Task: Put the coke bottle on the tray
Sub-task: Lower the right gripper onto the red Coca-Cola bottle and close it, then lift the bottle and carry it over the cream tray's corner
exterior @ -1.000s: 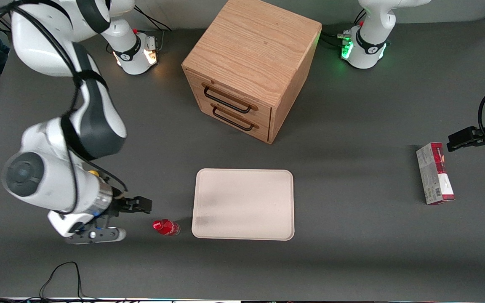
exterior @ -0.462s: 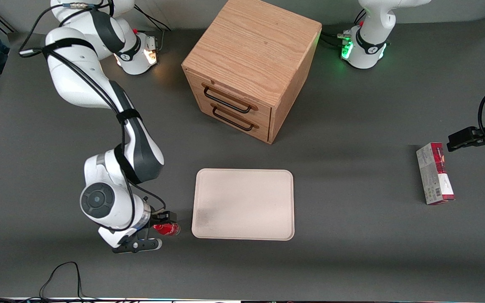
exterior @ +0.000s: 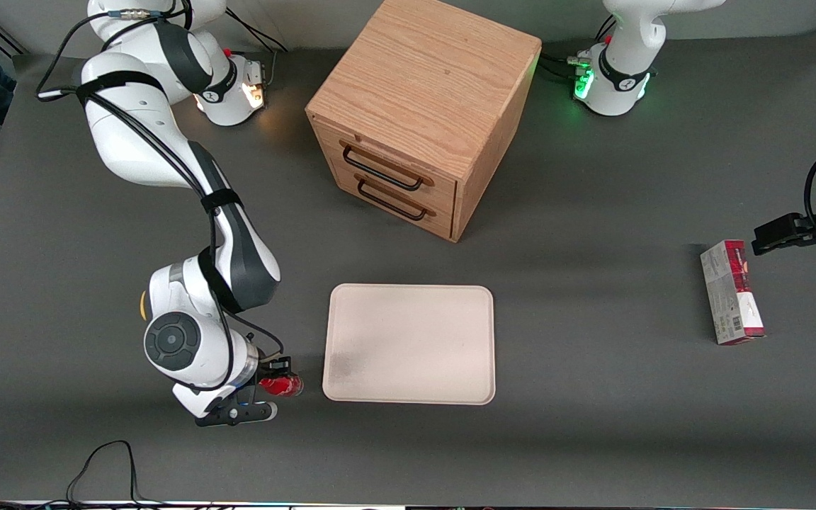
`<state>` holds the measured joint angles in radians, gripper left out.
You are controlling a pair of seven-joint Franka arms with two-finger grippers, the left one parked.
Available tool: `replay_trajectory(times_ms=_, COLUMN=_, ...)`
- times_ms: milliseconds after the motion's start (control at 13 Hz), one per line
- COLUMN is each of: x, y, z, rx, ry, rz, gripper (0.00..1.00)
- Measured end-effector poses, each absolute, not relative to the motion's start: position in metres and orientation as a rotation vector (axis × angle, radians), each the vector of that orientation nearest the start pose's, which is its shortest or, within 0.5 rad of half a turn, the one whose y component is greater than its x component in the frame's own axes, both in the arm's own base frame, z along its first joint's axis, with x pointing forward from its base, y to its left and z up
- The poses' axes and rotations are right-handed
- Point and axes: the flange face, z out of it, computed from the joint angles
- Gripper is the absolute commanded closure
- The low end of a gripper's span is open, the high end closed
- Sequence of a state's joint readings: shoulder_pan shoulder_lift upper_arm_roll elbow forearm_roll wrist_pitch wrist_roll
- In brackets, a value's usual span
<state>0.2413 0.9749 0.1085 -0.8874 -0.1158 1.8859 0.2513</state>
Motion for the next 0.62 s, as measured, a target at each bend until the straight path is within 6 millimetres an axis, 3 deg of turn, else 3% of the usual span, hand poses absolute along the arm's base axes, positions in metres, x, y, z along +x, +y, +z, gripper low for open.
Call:
replay_trajectory(times_ms=77, x=0.756, y=0.229, z=0.308, rx=-3.151, ry=-0.133, rz=-0.051, gripper=1.00)
replay_trajectory(times_ms=385, x=0.758, y=0.228, z=0.313, rx=-3.164, ry=-0.141, rz=-0.073, gripper=1.00)
replay_trajectory(times_ms=538, x=0.760, y=0.225, z=0.334, rx=-3.194, ry=-0.158, rz=-0.134, gripper=1.00)
replay_trajectory(times_ms=615, x=0.758, y=0.226, z=0.355, rx=-3.195, ry=-0.159, rz=-0.145, gripper=1.00)
